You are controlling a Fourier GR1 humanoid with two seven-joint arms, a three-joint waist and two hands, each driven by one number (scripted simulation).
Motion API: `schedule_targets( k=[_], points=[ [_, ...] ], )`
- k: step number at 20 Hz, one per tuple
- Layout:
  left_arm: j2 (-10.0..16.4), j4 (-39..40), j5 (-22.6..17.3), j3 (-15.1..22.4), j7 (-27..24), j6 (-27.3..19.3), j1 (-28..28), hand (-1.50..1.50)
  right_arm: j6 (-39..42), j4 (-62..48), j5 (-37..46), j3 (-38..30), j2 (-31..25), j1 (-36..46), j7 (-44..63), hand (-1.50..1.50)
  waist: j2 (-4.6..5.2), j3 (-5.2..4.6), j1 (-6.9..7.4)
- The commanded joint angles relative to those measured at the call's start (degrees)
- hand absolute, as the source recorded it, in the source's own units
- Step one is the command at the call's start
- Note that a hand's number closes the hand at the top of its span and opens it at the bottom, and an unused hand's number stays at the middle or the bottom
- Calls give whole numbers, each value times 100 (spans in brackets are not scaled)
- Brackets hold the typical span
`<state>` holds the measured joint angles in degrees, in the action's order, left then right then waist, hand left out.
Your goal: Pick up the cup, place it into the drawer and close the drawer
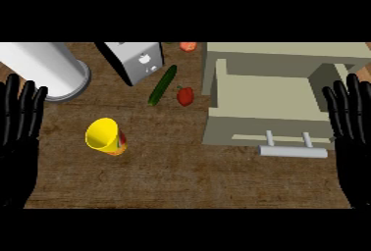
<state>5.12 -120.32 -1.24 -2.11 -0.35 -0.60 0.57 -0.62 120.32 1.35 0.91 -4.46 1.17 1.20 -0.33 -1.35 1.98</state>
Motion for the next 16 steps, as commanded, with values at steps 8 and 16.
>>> schedule_targets(
  k=[8, 16],
  points=[
    [616, 1012, -2612, -491, 668, 1590, -19, -150, 589, -465, -300, 207, -247, -12, 154, -150, 71, 134, -159],
    [1069, 2593, -2780, -1084, 286, 2223, 575, -150, 746, -1284, -370, -26, -249, 594, -27, -150, 48, 134, -198]
  ],
)
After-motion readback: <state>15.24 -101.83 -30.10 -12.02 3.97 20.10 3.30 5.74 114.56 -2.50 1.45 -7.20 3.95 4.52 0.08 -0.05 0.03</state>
